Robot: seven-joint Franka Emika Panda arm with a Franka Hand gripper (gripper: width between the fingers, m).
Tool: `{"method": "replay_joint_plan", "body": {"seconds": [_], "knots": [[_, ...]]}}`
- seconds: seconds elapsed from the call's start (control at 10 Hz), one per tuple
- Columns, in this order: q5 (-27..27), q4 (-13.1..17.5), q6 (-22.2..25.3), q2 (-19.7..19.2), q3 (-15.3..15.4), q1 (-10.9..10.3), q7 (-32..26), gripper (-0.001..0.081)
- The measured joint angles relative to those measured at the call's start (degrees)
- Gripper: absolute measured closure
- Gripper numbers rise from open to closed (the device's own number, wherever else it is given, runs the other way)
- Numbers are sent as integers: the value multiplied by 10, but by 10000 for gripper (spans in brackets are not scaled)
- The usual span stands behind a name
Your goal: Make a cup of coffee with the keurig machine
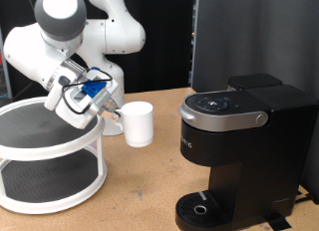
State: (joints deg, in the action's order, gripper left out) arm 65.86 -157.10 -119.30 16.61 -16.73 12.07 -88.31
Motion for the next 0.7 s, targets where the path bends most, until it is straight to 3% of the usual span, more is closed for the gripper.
{"method": "replay_joint_plan", "body": {"seconds": [0.7], "knots": [[67, -3, -50, -58, 29, -9, -63, 736]]}}
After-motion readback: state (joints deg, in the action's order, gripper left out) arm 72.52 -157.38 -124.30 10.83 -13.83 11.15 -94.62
